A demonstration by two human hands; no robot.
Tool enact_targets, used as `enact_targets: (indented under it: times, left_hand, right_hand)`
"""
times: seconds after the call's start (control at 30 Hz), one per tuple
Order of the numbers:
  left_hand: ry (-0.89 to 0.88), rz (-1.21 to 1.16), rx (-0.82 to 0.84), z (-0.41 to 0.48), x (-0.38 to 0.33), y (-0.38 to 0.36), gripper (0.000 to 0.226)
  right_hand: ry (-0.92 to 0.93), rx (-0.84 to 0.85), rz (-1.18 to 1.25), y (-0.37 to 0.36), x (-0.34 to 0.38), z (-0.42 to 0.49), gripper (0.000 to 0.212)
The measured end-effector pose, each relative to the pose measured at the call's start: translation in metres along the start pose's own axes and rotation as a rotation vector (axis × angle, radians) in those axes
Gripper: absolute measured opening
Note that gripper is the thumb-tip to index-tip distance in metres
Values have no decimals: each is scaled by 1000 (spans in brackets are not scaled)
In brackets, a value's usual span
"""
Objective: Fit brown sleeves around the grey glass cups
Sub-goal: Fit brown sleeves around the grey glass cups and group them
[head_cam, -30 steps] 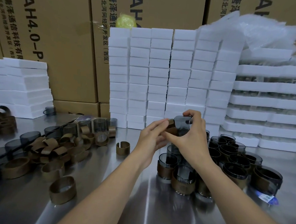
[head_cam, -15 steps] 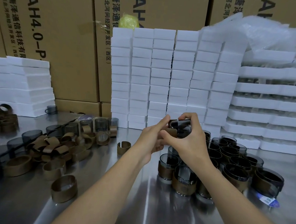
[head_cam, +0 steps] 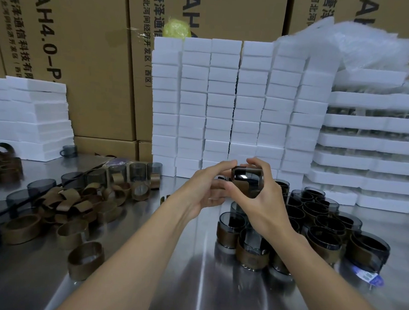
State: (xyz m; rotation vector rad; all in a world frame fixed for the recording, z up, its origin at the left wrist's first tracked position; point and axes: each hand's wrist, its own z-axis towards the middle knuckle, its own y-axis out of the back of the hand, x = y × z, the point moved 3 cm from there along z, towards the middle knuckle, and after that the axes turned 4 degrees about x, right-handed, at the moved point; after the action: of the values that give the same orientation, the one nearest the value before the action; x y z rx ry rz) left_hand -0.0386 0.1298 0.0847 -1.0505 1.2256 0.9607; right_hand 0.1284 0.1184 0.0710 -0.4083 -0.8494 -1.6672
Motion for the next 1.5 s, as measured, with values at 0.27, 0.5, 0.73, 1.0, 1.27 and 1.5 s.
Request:
enact_targets:
  times: [0.27,0.5,0.73,1.0,1.27,1.5]
  left_hand:
    - [-12,37,53,-6,-10,-7,28]
    - [-4,81,73,-4,-9,-10,53]
    - [-15,136,182,-4,-11,-15,53]
    - [21,-264,88,5,3,-18,66]
    - [-31,-356,101,10,6,-21,83]
    - [-231,-237,16,5,-3,-37,73]
  right_hand:
    - [38,55,-131,1,-7,-3,72]
    - [85,134,-234,3,-6,-7,78]
    - [62,110,-244,13,2,1,73]
    - [-53,46,-27,10,9,17,95]
    - [-41,-23,-250,8,12,15,84]
    - [-15,-15,-49,-1,16,15,54]
